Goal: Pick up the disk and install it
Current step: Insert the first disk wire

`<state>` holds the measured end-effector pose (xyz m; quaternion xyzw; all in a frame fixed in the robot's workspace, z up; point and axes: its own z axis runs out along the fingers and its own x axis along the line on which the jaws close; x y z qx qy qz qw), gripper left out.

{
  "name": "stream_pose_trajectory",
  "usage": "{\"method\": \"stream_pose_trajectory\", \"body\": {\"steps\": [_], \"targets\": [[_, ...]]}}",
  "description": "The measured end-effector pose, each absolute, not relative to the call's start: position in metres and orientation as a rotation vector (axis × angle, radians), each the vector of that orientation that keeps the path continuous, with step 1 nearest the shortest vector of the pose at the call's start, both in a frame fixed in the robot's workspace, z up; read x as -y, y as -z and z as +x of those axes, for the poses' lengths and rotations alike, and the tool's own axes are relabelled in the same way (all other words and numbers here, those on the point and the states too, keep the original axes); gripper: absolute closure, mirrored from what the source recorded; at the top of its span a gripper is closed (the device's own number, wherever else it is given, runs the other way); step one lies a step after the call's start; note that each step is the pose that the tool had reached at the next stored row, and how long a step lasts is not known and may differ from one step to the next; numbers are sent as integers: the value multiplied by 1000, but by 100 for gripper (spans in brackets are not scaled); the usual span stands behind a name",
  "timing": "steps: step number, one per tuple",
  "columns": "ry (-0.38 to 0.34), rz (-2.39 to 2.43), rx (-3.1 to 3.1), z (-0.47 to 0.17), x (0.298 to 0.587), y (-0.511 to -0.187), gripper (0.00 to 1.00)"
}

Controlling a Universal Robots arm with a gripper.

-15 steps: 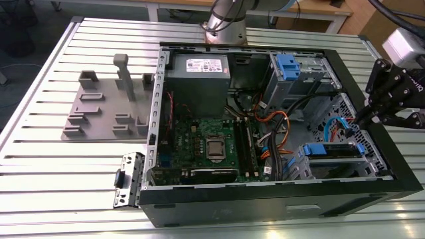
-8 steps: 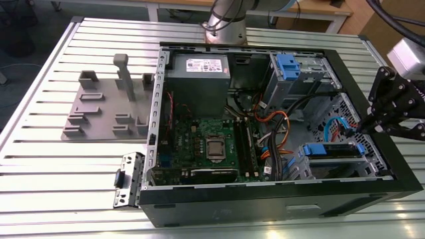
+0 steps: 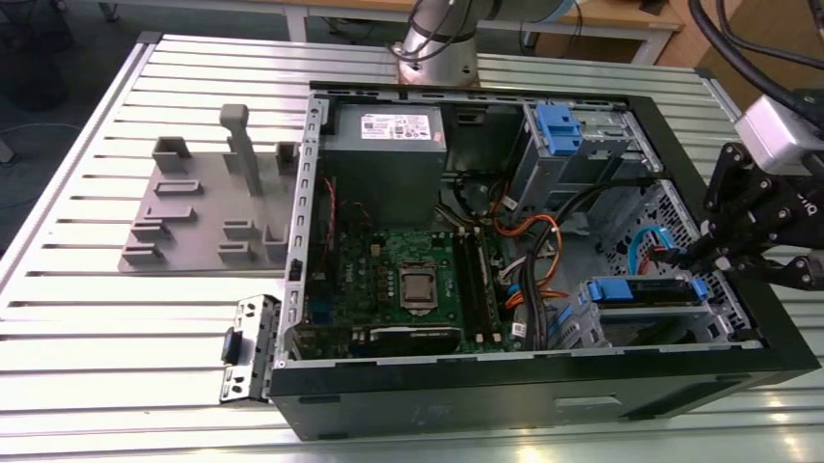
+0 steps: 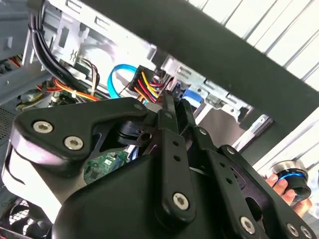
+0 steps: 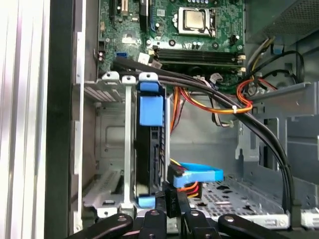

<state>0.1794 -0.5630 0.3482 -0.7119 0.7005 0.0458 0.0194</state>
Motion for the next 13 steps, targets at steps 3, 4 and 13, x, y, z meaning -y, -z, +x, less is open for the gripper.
{"method": "stream_pose_trajectory", "body": {"steps": [3,4,13], "targets": [[-142,-2209,-2174,175,564,-346,80],[-142,-2209,-2174,174,565,-346,80],[-145,-2208,-2172,174,565,-346,84]]}}
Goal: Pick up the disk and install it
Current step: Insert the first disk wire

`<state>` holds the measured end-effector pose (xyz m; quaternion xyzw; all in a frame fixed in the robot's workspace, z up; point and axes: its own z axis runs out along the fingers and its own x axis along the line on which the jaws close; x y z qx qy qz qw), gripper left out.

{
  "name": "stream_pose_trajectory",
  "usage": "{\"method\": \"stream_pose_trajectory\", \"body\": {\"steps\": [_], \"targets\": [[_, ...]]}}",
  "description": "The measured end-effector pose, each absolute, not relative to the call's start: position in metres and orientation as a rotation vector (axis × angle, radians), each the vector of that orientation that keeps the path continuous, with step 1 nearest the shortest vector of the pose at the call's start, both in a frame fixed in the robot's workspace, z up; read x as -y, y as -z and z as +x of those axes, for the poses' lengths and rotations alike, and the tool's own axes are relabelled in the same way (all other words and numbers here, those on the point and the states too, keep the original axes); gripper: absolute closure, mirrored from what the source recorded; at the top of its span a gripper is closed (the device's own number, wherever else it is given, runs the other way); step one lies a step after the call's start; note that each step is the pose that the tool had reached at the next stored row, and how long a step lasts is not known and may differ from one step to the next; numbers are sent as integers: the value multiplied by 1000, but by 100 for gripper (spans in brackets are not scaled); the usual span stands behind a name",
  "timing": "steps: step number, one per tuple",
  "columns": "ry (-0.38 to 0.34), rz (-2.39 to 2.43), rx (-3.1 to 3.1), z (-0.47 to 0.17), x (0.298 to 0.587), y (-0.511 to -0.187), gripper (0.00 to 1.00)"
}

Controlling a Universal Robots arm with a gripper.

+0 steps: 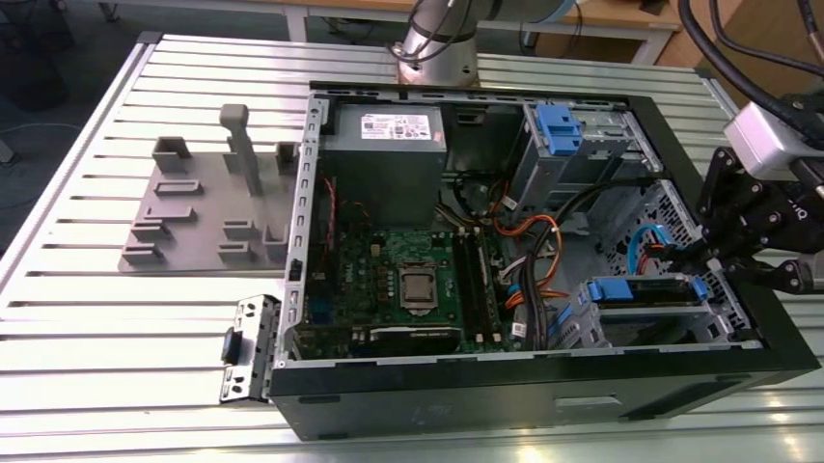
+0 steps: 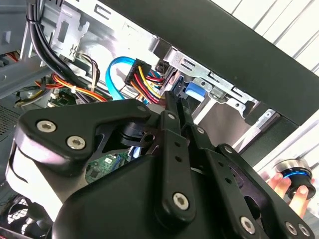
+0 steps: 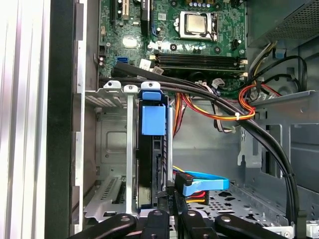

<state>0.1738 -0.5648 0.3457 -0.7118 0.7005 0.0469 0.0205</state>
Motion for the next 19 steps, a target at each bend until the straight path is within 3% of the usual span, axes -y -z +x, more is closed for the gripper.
{"method": "stream_pose_trajectory", "body": {"steps": [19], "targets": [[-126,-2217,-2183,170,570,-337,84]]}}
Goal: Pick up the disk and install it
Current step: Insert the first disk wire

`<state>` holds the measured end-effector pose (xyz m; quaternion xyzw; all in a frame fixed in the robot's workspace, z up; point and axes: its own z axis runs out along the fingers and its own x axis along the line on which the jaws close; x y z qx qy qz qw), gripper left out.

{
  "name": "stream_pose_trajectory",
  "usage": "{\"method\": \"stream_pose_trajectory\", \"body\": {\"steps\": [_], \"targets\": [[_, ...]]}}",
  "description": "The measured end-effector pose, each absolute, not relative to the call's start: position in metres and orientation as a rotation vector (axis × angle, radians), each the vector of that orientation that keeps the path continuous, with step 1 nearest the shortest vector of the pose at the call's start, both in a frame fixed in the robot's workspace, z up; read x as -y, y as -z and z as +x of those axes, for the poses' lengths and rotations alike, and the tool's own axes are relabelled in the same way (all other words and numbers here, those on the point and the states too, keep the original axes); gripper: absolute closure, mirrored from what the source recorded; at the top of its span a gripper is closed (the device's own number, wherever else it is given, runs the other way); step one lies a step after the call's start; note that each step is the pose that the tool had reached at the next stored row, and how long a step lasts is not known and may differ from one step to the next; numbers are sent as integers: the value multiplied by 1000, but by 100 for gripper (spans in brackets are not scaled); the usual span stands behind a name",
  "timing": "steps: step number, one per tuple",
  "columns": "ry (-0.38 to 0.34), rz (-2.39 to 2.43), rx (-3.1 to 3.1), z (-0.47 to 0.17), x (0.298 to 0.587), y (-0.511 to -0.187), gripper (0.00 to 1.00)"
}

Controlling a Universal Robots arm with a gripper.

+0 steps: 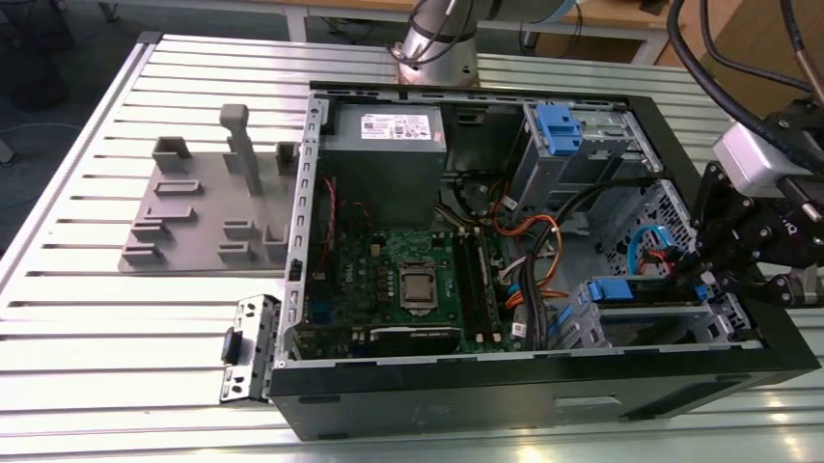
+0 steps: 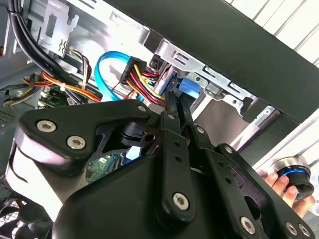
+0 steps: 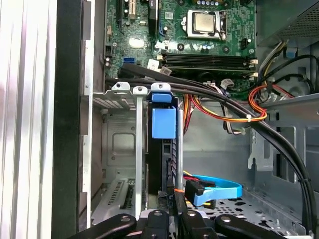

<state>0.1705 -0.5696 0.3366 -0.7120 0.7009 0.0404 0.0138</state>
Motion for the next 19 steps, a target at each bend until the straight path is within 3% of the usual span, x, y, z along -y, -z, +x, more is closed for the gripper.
{"method": "stream_pose_trajectory", "body": {"steps": [19], "targets": [[-124,-2218,-2183,169,568,-327,84]]}}
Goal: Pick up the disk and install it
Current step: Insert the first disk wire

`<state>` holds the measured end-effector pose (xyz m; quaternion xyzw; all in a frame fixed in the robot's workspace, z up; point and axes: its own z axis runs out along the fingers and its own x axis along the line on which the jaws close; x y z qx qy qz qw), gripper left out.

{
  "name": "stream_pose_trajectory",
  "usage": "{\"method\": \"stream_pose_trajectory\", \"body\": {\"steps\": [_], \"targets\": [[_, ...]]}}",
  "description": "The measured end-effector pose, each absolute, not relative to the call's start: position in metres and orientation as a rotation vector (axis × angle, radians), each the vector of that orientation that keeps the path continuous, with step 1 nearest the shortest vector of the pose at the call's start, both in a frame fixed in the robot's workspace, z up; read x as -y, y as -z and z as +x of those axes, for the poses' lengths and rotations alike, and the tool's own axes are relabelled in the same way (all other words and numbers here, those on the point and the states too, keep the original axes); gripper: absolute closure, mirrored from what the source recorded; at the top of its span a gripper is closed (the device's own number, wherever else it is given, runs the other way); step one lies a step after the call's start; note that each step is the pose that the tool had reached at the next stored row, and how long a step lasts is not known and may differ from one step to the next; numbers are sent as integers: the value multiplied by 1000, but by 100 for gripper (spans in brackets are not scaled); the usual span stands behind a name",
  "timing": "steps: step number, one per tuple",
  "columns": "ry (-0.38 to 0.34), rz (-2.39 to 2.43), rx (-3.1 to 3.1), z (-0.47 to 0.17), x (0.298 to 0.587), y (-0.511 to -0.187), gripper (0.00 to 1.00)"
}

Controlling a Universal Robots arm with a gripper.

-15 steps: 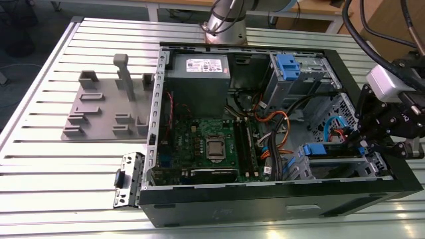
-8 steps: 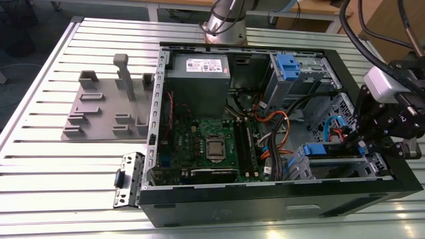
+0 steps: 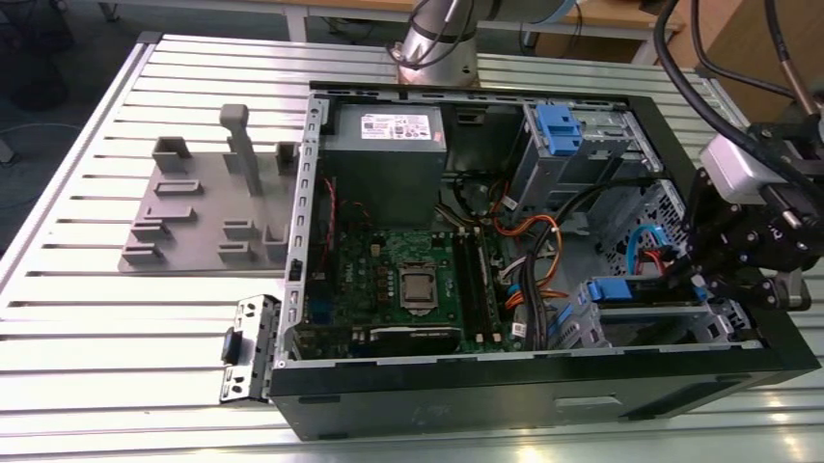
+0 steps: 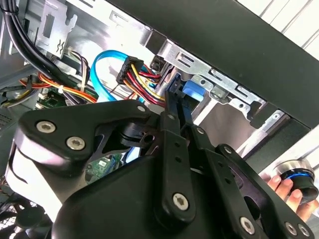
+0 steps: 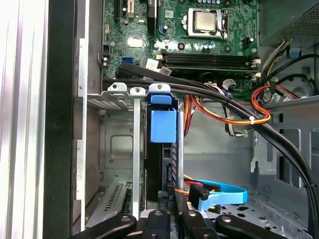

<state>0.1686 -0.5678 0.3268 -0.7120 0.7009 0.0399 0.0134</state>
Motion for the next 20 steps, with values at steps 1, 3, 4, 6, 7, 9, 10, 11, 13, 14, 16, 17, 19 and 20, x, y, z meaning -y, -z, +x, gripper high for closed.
{"method": "stream_pose_trajectory", "body": {"steps": [1,3,4,6,7,9,10,11,13,14,16,17,19,20], "targets": [[-125,-2218,-2183,169,568,-327,84],[-126,-2217,-2183,169,568,-326,84],[-126,-2217,-2183,169,568,-326,84],[-128,-2216,-2182,168,568,-325,83],[-128,-2216,-2182,168,568,-325,77],[-126,-2217,-2183,168,568,-326,77],[-126,-2217,-2183,169,568,-327,77],[-127,-2217,-2182,169,568,-329,77],[-128,-2216,-2181,169,568,-334,77],[-129,-2216,-2181,169,568,-337,77],[-132,-2215,-2180,169,568,-339,77],[-134,-2214,-2179,169,568,-339,77],[-144,-2214,-2180,173,568,-340,77],[-152,-2215,-2181,176,568,-340,78]]}}
